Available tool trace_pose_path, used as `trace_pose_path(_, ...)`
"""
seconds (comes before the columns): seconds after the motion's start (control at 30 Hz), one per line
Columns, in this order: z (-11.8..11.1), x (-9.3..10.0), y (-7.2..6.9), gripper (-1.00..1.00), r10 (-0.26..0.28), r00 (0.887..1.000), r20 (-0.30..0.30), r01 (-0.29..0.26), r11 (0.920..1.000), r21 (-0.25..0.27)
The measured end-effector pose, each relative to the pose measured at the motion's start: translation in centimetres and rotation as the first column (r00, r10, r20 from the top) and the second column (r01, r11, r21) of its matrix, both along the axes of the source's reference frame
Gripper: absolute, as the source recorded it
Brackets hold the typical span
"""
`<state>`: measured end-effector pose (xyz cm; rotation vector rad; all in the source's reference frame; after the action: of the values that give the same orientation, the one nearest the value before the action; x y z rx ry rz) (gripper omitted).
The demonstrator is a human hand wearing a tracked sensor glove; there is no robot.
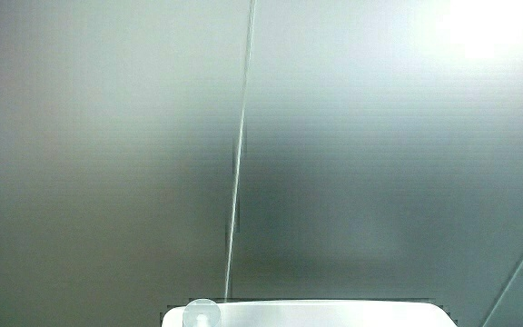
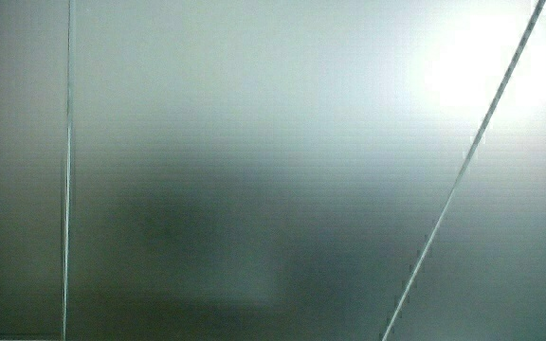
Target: Pick cleaning spray
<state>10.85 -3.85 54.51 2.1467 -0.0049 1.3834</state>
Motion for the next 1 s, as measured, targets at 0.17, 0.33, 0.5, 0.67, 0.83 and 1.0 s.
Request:
trace_pose_path(0.17,0.1,-0.7,-1.6,0.00,-0.005,0.999,0.035,0.001,0.9933,0.116)
trace_pose_path(0.33,0.1,-0.7,-2.8,0.00,0.002,0.999,0.054,-0.011,0.9870,0.161)
trace_pose_path(0.5,-0.1,-0.6,-3.5,0.00,0.023,0.990,0.139,-0.048,0.9822,0.181)
trace_pose_path(0.67,1.1,-0.3,-4.5,0.00,0.026,0.973,0.230,-0.057,0.9900,0.129)
trace_pose_path(0.83,1.2,-0.3,-5.4,0.00,0.043,0.929,0.369,-0.090,0.9898,0.111)
trace_pose_path(1.0,0.5,-0.6,-6.0,0.00,0.041,0.898,0.439,-0.101,0.9883,0.114)
